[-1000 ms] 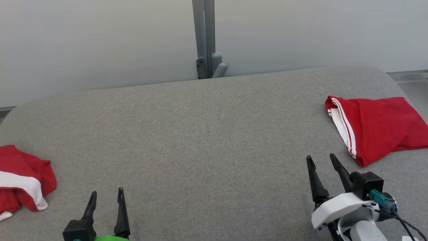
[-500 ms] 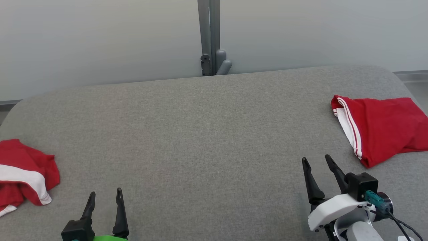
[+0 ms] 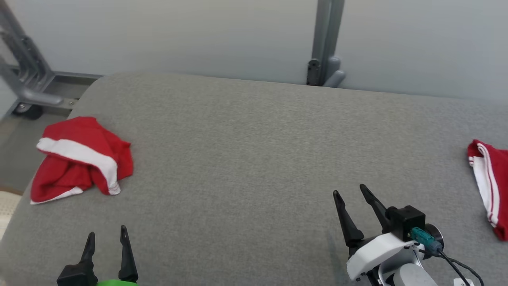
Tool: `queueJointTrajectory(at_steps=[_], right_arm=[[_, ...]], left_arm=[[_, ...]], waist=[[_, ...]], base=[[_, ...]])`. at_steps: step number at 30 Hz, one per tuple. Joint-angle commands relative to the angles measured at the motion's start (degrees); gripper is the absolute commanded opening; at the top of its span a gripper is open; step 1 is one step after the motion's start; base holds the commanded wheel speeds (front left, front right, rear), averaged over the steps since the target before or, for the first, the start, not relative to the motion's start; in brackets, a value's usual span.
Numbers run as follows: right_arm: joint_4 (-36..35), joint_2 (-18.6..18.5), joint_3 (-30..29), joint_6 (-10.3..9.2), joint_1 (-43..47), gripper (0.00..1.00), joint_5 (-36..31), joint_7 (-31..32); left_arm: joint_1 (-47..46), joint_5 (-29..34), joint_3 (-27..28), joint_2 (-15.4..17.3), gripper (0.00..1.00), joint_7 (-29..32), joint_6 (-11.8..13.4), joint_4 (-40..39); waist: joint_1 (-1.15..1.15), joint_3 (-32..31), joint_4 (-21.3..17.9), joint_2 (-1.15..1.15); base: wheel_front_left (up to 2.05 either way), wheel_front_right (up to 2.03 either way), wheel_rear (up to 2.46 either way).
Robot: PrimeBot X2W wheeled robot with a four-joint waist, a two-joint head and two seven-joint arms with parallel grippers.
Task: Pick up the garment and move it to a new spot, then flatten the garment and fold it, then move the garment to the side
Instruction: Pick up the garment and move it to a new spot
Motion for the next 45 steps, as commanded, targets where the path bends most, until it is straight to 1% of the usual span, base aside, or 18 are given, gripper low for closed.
queueJointTrajectory(at_steps=[1,5,8,12,15,18,21,23,26,27,30,32,33,37,38,42,45], right_arm=[[-0.2,-0.2,0.4,-0.07,-0.8,1.0,-0.5,-0.1],[-0.1,-0.2,1.8,-0.07,-1.2,1.0,-0.2,-0.1],[0.2,-0.2,3.4,-0.07,-1.3,1.0,0.1,-0.1],[0.9,-0.8,5.1,-0.07,-2.6,1.0,0.2,-0.1],[0.8,-1.4,5.2,-0.07,-2.6,1.0,0.4,-0.1],[0.1,-2.3,5.9,-0.07,-3.8,1.0,-0.1,-0.1],[-0.6,-3.8,6.4,-0.07,-4.6,1.0,-0.4,-0.1],[-1.3,-5.2,6.8,-0.07,-5.5,1.0,-0.5,-0.1],[-2.5,-7.5,7.8,-0.07,-7.2,1.0,-0.9,-0.1],[-3.5,-9.1,8.2,-0.07,-8.4,1.0,-0.9,-0.1],[-5.2,-11.2,8.5,-0.07,-10.3,1.0,-1.1,-0.1],[-5.7,-11.9,8.5,-0.07,-10.8,1.0,-1.0,-0.1],[-6.2,-12.5,8.7,-0.07,-11.2,1.0,-0.9,-0.1],[-8.6,-14.8,9.7,-0.07,-13.2,1.0,-1.2,-0.1],[-9.0,-15.3,9.4,-0.07,-13.4,1.0,-1.2,-0.1],[-10.8,-16.1,9.0,-0.07,-14.2,1.0,-1.1,-0.1],[-11.4,-16.1,8.7,-0.07,-14.3,1.0,-0.9,-0.1]], left_arm=[[0.1,0.3,0.1,0.2,1.0,0.0,0.1,-0.1],[0.9,-0.2,1.0,0.2,1.0,0.0,0.2,0.2],[1.6,-1.2,1.4,0.2,1.0,0.0,-0.2,0.3],[2.1,-3.3,2.1,0.1,1.0,0.0,0.3,0.2],[1.8,-6.7,1.9,0.1,1.0,0.0,-1.4,1.8],[-0.3,-8.2,2.4,0.1,1.0,0.0,-2.4,3.3],[-3.6,-9.2,3.7,0.1,1.0,0.0,-3.2,4.8],[-6.5,-9.3,4.7,0.1,1.0,0.0,-4.2,6.1],[-12.8,-8.1,6.4,0.3,1.0,0.0,-6.1,8.8],[-17.1,-7.4,7.5,0.9,1.0,0.0,-7.1,10.7],[-24.1,-7.8,8.1,2.5,1.0,0.0,-7.8,13.5],[-25.9,-8.0,7.3,2.8,1.0,0.0,-8.0,14.7],[-27.7,-8.4,6.2,3.6,1.0,0.0,-8.1,15.5],[-33.9,-14.2,1.0,7.6,1.0,0.0,-8.0,19.2],[-35.2,-15.8,-0.2,8.0,1.0,0.0,-8.0,20.2],[-39.1,-22.6,-2.3,10.8,1.0,0.0,-8.0,25.1],[-40.6,-25.6,-3.1,11.8,1.0,0.0,-8.0,30.9]], waist=[[0.0,1.7,10.0,0.0],[0.0,2.2,15.8,0.0],[0.0,2.5,18.6,0.0],[0.0,3.4,19.1,0.0],[0.0,3.9,18.8,0.0],[0.0,5.8,16.6,0.0],[0.0,8.2,14.0,0.0],[0.0,10.1,12.3,0.0],[0.0,13.6,9.5,0.0],[0.0,16.1,7.8,0.0],[0.0,19.8,5.4,0.0],[0.0,21.0,4.7,0.0],[0.0,22.1,3.9,0.0],[0.0,26.6,1.4,0.0],[0.0,27.3,1.0,0.0],[0.0,29.7,-1.1,0.0],[0.0,30.3,-2.3,0.0]], base=[[0.0,0.0,0.0],[0.0,0.0,0.0],[0.0,0.0,0.0],[0.0,0.0,0.0],[0.0,0.0,0.0],[0.0,0.0,0.0],[0.0,0.0,0.0],[0.0,0.0,0.0],[0.0,0.0,0.0],[0.0,0.0,0.0],[0.0,0.0,0.0],[0.0,0.0,0.0],[0.0,0.0,0.0],[0.0,0.0,0.0],[0.0,0.0,0.0],[0.0,0.0,0.0],[0.0,0.0,0.0]])
